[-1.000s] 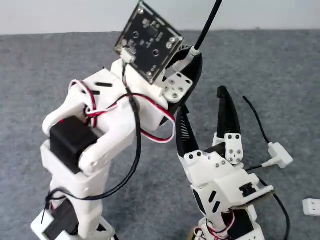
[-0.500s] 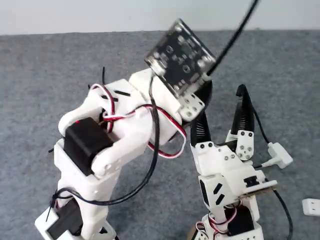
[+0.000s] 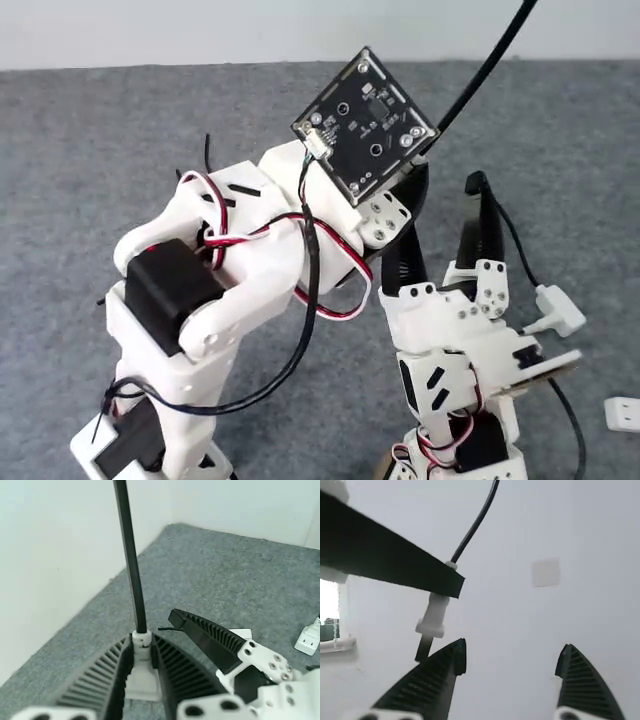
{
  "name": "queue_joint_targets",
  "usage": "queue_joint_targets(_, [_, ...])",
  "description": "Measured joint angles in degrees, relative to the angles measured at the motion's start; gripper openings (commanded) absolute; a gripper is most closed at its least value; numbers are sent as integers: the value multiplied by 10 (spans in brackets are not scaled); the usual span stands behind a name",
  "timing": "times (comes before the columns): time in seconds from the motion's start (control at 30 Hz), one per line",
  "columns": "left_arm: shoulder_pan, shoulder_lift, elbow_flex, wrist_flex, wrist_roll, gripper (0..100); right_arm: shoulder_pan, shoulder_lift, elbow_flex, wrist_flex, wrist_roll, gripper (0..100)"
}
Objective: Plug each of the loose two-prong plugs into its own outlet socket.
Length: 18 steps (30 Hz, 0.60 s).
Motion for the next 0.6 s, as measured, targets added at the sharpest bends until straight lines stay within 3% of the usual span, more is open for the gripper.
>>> queue_joint_targets(0.37, [49,1,0,-2,0,12,5,-6,4,0,-99,292])
queue_joint_targets(0.6, [57,1,0,-56,0,12,25,-6,18,-3,-149,293])
